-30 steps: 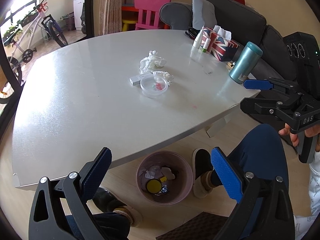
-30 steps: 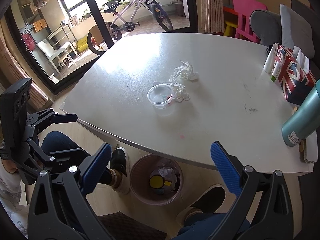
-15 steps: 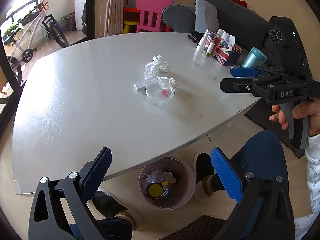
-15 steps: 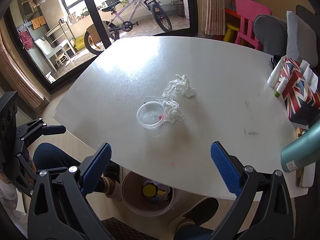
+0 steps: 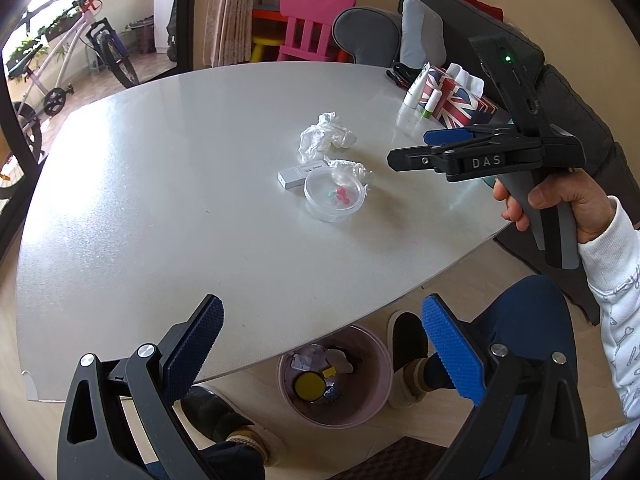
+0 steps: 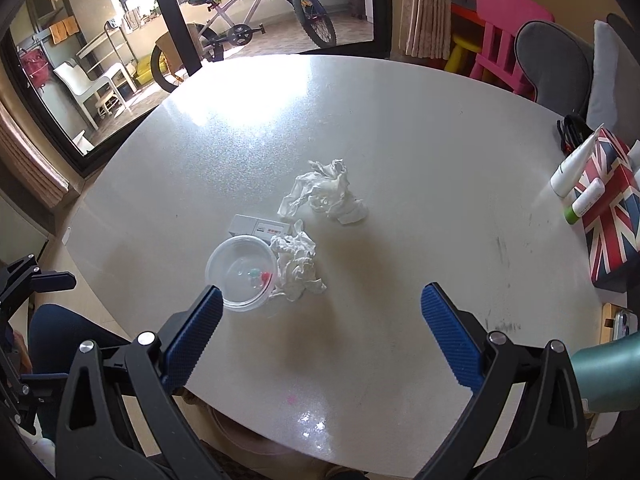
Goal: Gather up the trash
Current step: 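Grasp the crumpled white tissue with the right tool, then grasp the clear round plastic dish with the left tool while the right tool holds the tissue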
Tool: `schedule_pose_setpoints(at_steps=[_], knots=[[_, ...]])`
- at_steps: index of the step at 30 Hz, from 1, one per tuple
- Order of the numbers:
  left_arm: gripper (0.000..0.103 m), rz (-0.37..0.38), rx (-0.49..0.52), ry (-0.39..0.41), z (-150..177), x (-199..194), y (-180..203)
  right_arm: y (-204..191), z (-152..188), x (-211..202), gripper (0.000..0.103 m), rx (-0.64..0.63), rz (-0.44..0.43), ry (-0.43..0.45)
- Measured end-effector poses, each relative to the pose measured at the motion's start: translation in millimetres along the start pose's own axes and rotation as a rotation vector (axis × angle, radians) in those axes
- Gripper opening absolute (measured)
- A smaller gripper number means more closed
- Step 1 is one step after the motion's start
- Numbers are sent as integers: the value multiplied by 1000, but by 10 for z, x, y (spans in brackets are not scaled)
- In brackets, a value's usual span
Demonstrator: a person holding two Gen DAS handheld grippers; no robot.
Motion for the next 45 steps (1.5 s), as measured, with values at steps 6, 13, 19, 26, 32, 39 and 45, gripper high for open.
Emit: schedule_pose_setpoints(at_steps=[6,13,19,26,32,39,45], knots=[[96,2,-20,-11,-15,73,-102,-23,-62,240,78,-21,-18,-28],[96,6,-32,-20,-41,157,-176,-73,-94,416,59,-56,-52,-55],[96,12,-40,-26,-50,200,-207,-112,-95,503,48,-65,-84,-68],[96,17,-44,-28,-60,209,-230,-190,-68,512,19,-84,-114,-75],[96,18,-39,-25,-91,225,-223,-206,-62,458,13,-79,-101,-55],[96,11,-21,-16,-215,244,-213,-146,-84,306,13,-47,-63,-31],[96,8,1,-17,-404,326,-172,-82,-21,132,13,-24,-25,-24]])
Point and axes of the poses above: each gripper's, at about its wrist camera, not at the fingertips, and x roughly the way its jaws point, y to its right, z to its underside, the point moved 1 cm from there along x, roughly the way its jaws point, and after that the axes turned 12 degrees about z, right-handed, at the moved point
